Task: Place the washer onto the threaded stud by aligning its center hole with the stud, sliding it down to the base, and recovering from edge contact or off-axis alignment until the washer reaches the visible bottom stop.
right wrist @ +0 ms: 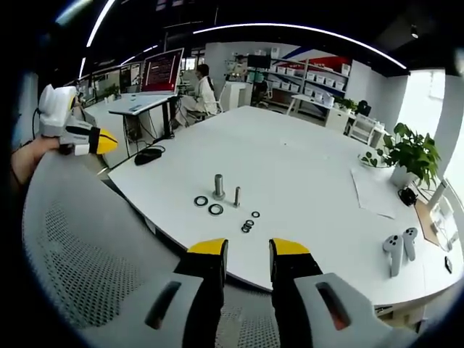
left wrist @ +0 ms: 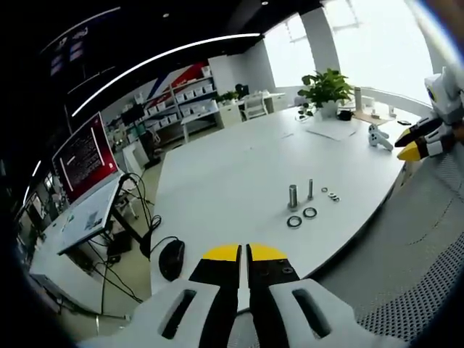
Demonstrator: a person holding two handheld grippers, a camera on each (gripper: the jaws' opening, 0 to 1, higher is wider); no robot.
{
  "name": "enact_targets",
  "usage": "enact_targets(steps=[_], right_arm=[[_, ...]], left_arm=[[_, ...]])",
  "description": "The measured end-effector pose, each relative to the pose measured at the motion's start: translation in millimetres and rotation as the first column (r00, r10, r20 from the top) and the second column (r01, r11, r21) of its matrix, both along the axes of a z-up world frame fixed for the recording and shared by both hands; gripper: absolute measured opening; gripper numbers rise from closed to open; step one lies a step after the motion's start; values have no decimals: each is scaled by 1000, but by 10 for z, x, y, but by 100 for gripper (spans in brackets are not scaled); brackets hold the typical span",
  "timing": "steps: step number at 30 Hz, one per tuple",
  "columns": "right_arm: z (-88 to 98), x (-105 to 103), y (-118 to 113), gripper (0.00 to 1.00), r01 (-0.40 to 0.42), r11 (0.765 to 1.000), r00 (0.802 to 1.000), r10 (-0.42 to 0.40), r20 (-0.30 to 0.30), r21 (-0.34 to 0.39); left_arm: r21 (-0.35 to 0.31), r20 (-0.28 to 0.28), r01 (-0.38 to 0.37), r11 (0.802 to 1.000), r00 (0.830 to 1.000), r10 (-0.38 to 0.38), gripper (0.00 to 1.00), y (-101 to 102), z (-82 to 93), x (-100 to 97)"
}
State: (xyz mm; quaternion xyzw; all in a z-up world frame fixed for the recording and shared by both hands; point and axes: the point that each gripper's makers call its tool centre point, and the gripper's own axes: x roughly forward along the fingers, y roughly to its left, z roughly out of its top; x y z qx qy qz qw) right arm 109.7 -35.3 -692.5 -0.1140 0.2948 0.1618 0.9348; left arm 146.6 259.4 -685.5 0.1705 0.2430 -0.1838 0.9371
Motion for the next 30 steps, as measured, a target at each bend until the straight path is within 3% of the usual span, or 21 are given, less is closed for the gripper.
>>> enact_targets(steps=[11, 15, 30], right_arm=[[-5, -5, -1, 25, -2, 1000, 1000, 2, 0, 1], [-13, -11, 1, 25, -5, 1000, 1000, 5, -6, -1], [-14, -15, 6, 25, -11, 1000, 1000, 11, -5, 0]], left_arm=[[4, -9, 0, 1000, 1000, 0, 0, -1, -17, -14], [20, -56, 10, 1000, 998, -8, 0, -9, -91, -39], [16, -63, -7, 1000, 998, 8, 0, 9, -100, -47]])
